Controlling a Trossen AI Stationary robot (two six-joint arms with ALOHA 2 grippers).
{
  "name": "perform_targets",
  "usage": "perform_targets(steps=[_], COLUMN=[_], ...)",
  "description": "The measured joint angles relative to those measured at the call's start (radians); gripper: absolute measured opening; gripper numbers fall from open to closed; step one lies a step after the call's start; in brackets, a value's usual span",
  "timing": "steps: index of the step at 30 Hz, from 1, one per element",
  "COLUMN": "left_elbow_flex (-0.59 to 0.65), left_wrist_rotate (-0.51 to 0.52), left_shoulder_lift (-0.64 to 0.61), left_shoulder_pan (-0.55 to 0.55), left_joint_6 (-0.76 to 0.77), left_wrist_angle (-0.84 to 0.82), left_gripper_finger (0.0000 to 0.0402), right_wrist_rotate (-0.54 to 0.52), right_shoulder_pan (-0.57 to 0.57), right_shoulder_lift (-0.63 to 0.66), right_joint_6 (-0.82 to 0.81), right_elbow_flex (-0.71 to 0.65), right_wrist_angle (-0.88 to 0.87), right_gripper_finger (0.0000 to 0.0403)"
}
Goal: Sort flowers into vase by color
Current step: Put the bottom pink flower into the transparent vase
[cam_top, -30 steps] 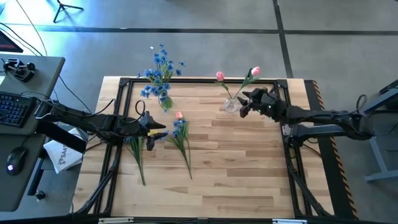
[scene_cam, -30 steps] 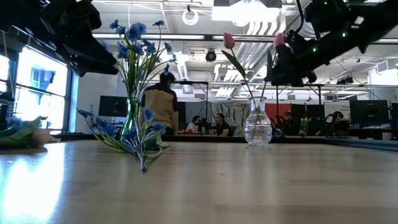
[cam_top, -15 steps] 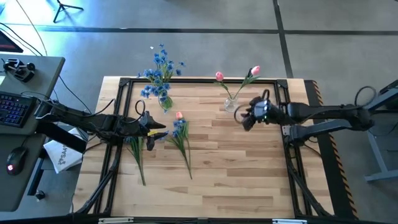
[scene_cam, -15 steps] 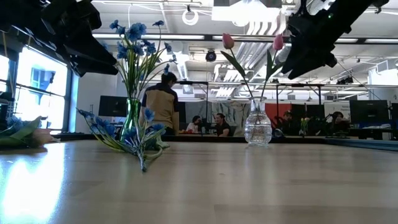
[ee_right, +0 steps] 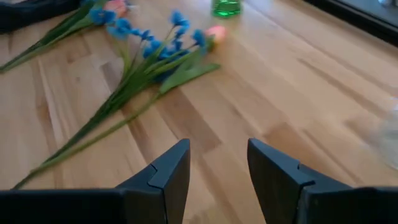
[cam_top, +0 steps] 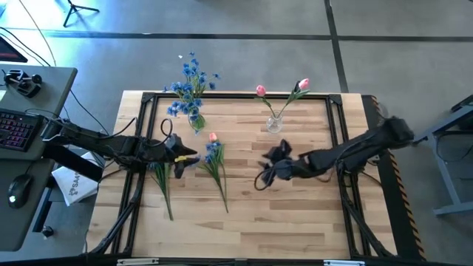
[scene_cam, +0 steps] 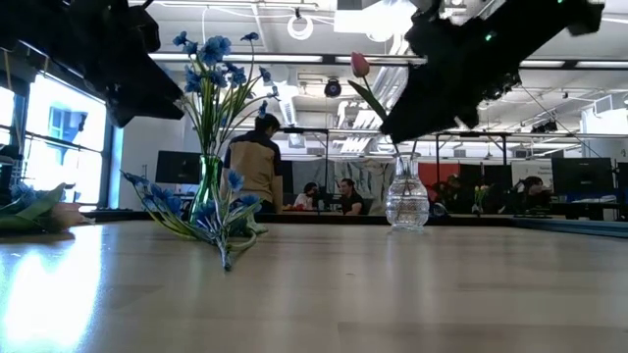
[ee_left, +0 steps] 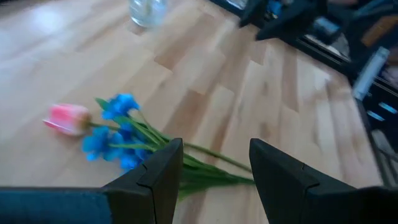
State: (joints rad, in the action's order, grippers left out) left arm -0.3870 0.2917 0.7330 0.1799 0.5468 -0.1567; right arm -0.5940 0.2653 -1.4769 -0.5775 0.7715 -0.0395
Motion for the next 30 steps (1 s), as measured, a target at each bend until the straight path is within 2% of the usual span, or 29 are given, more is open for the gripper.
perform_targets(steps=[7,14,18,25,30], left_elbow_flex=[0.000,-0.116,-0.158,-0.159,-0.158], left_wrist_rotate=[-0.089,-0.049,-0.038,-0.034,0.027], left_shoulder_lift=[0.005,0.093,0.162,0.269,0.331], left_shoulder_pan=[0.023,0.090,0.098,0.069,0.050], left_joint_6=[0.072,0.292,0.358,0.358,0.370], left_wrist_angle=[-0.059,-0.475,-0.597,-0.593,-0.514], left_gripper_finger=[0.0171,0.0150,0.0141,0.0138,0.0138], right_wrist_rotate=[0.013,0.052,0.046,0.044,0.048], right_shoulder_pan=[-0.025,-0.103,-0.166,-0.259,-0.307], right_shoulder_lift=[-0.228,-0.317,-0.339,-0.379,-0.383], right_joint_6=[0.113,0.115,0.150,0.330,0.467], right_elbow_flex=[0.000,0.000,0.000,0.000,0.000], right_wrist_angle=[0.298,0.390,0.435,0.596,0.678], right_gripper_finger=[0.0154,0.0154,0.0154,0.0154,0.0154])
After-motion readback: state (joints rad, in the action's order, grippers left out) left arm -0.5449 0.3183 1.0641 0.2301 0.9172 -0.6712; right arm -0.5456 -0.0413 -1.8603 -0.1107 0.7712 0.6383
